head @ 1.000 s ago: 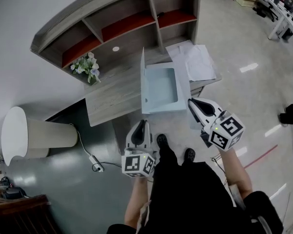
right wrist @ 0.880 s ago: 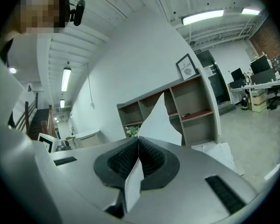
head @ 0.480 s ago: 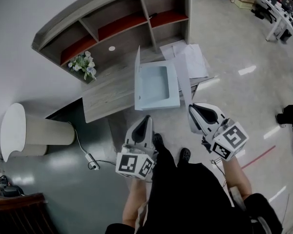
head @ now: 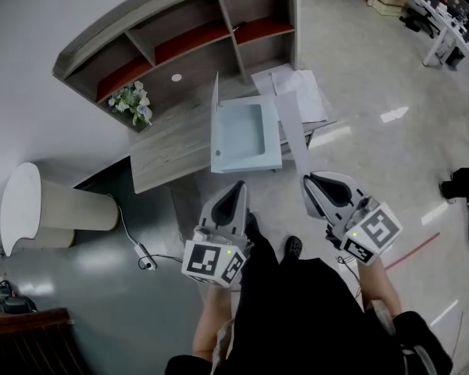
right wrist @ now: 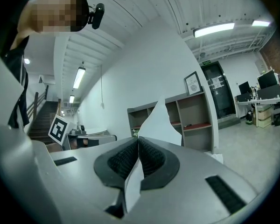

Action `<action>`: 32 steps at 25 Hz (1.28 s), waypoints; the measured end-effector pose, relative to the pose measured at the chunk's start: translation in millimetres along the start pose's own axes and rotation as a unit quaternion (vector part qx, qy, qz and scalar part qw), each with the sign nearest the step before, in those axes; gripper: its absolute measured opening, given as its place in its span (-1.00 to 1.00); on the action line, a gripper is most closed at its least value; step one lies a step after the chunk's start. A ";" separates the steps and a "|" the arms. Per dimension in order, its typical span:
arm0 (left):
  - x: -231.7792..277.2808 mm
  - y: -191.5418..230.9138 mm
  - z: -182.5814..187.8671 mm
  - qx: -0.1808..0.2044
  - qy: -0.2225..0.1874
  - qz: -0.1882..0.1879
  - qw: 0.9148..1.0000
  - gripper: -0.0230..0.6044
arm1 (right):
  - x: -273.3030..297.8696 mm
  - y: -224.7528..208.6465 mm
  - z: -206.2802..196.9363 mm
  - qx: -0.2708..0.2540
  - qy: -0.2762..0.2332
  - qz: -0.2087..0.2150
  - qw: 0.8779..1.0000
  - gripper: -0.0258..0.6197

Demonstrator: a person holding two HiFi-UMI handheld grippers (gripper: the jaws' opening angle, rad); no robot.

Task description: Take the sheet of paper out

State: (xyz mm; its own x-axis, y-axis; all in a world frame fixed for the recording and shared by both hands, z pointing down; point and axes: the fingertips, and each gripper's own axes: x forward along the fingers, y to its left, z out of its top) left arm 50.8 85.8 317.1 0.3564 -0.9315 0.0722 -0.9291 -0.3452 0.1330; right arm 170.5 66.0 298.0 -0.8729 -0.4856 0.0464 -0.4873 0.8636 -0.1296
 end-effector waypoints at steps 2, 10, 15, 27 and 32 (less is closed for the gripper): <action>-0.6 -4.0 3.3 0.003 -0.001 -0.004 1.000 -0.88 | -4.0 1.2 1.4 -0.003 -0.002 -0.001 1.000 -0.88; -1.5 -11.8 9.2 0.012 -0.001 -0.012 1.000 -0.88 | -11.3 -4.6 0.8 -0.005 -0.004 -0.010 1.000 -0.88; -3.5 -12.2 6.1 0.012 0.003 -0.010 1.000 -0.88 | -12.5 -4.9 -3.4 -0.003 -0.004 -0.011 1.000 -0.88; -2.8 -11.3 1.1 0.012 0.009 -0.007 1.000 -0.88 | -10.0 -5.8 -8.0 -0.002 0.003 -0.010 1.000 -0.88; -4.8 -8.6 -3.2 0.012 0.010 -0.004 1.000 -0.88 | -10.1 -8.7 -10.8 -0.002 0.004 -0.015 1.000 -0.88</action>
